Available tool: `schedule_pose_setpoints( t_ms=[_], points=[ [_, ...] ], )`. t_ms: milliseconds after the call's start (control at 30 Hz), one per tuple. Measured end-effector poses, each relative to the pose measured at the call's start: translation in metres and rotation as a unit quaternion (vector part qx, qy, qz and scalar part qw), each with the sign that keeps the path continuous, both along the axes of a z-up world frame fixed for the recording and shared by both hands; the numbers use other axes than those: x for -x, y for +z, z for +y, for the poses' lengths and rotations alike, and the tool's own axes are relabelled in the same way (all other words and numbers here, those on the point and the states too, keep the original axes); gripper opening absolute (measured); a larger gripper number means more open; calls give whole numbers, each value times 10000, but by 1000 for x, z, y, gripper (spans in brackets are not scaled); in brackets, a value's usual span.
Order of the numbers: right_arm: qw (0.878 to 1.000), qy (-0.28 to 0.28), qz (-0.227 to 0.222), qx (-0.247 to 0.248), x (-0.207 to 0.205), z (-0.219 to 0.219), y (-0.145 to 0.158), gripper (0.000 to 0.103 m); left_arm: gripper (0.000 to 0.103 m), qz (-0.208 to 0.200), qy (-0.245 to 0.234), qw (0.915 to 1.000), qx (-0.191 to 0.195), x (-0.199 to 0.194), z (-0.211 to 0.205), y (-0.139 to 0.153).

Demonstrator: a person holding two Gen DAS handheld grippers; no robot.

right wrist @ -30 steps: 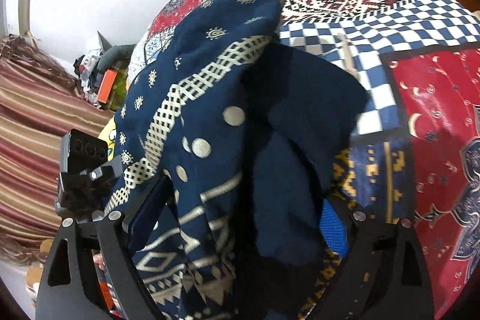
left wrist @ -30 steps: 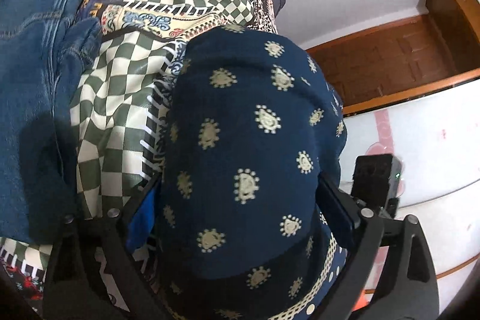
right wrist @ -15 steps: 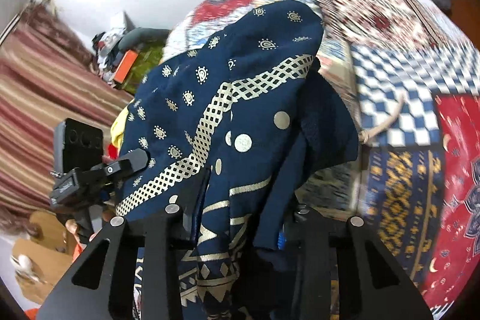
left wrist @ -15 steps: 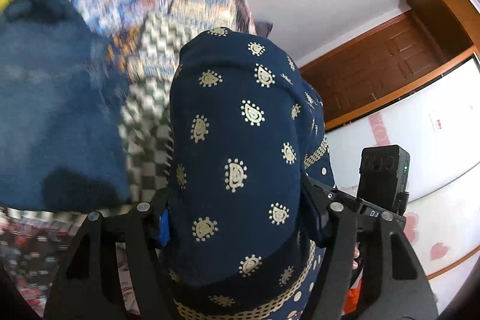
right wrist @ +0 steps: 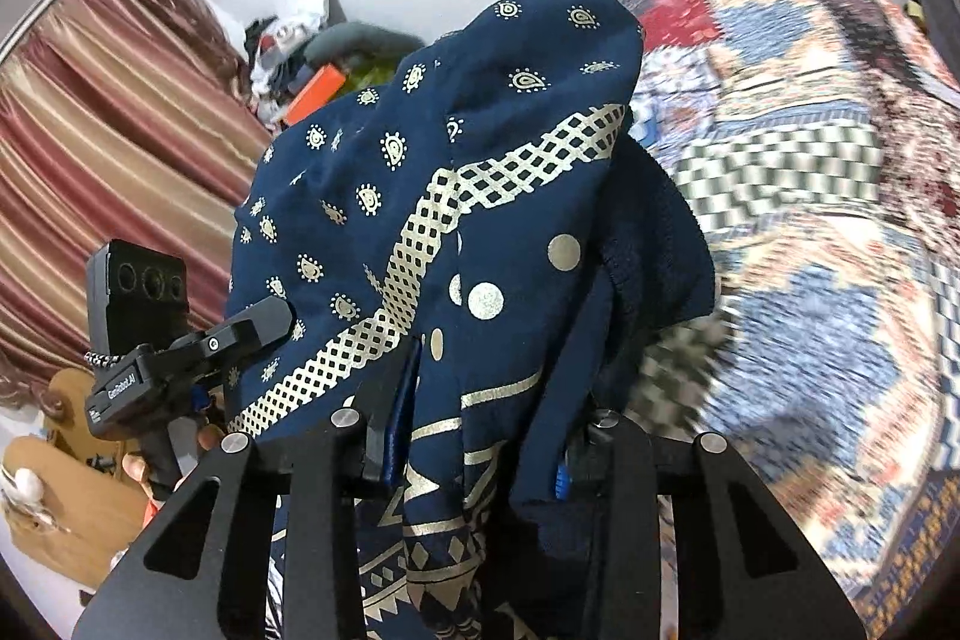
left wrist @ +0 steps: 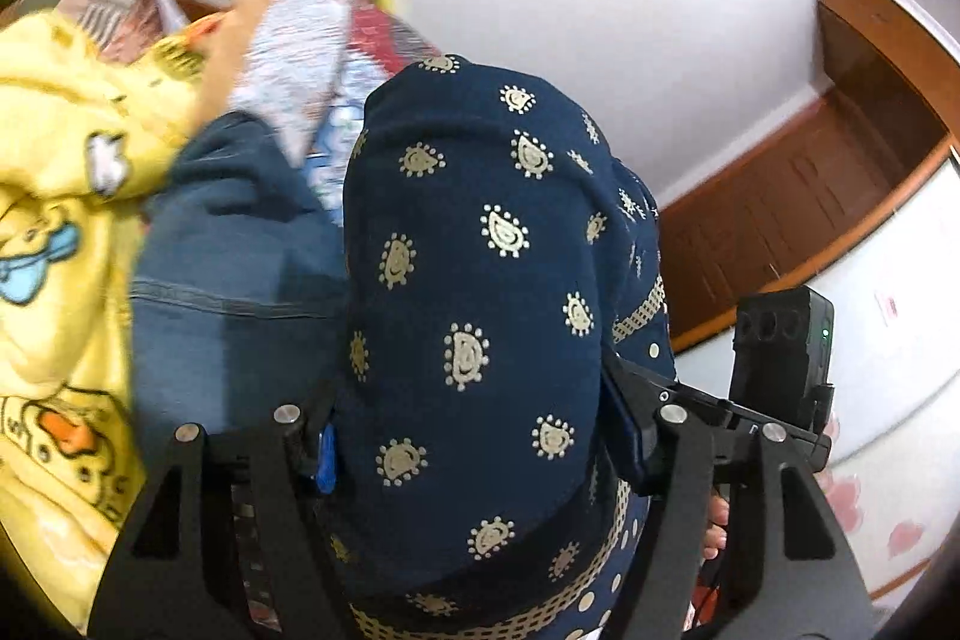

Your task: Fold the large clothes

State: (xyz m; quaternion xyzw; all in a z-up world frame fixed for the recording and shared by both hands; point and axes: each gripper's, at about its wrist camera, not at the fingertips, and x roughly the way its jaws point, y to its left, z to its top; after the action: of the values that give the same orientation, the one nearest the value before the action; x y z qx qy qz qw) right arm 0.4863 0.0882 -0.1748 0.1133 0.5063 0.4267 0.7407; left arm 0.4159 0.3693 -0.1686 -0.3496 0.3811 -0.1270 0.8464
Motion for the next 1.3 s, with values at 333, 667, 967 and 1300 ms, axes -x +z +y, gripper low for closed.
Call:
schedule_pose_setpoints(
  t_ms=[333,667,967,1300],
  points=[
    [9944,117,779,707,-28,72,-98,33,67,1100,451,9914,537,-22,71,-120],
    [9921,147,188,1231,-13,56,-95,55,70,822,168,9964,94,-19,70,-127],
    [9615,327,-1282,2408,40,43,-68,65,72,710,328,9885,-1293,22,48,-91],
    [9510,93,-1944,2404,112,14,-19,65,72,577,512,9614,-2640,88,3,-37]
  ],
)
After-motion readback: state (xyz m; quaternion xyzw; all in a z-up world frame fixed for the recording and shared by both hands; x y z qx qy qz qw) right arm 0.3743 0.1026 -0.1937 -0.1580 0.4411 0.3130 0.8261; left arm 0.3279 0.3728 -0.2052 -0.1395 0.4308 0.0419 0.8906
